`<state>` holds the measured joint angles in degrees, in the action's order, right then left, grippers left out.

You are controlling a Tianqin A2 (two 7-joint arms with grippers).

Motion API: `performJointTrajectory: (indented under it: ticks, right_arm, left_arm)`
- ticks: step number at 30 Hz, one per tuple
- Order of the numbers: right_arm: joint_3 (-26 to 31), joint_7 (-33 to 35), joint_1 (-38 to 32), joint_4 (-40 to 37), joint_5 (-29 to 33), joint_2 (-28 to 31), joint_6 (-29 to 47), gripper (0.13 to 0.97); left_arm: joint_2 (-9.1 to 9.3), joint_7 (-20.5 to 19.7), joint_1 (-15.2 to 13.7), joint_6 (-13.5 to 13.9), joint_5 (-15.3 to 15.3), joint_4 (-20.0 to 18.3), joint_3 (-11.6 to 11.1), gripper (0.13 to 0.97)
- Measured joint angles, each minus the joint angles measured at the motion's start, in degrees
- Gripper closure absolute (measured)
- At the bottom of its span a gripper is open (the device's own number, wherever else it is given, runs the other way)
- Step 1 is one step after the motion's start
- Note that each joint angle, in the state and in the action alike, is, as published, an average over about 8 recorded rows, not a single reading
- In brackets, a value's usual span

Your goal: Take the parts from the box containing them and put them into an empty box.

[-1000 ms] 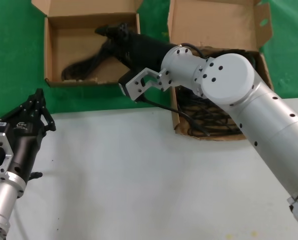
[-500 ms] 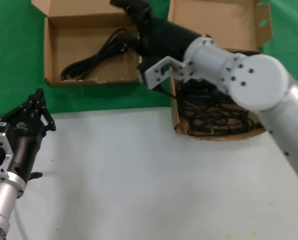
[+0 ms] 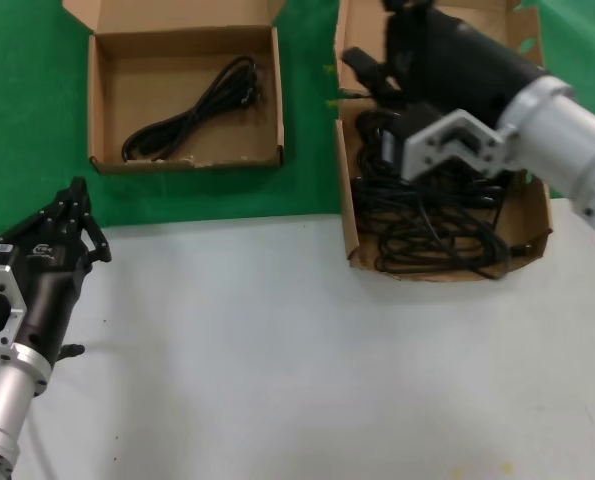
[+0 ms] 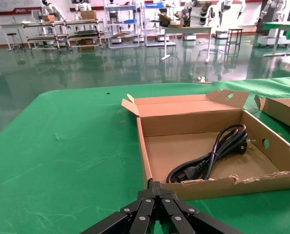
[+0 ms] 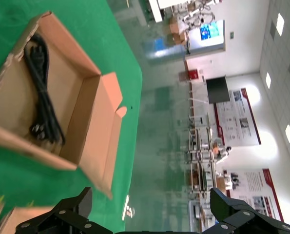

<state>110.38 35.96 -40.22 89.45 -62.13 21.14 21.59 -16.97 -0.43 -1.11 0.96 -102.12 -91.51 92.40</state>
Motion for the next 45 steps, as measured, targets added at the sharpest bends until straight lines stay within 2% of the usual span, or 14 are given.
performJointTrajectory:
  ticks: [5,14,39,45]
  right_arm:
    - [-2.2,-1.9,4.0,4.2,0.2,3.0,-0.7,0.235]
    - [-2.4,-1.8,8.3,6.6,-2.6,6.5,-3.9,0.15]
    - [-2.3,-1.7,10.3,6.7,-4.4,7.1,-5.8,0.129]
    - [-3.3,-3.7,12.1,6.4,-6.6,6.5,-6.7,0.129]
  left_arm:
    - [0.0,0.0,0.0,0.0,0.0,0.0,0.0,0.952]
    - [0.0,0.0,0.0,0.0,0.0,0.0,0.0,0.952]
    - [0.0,0.0,0.0,0.0,0.0,0.0,0.0,0.93]
    - [-0.01,0.0,0.1,-0.1,-0.1,0.0,-0.1,0.866]
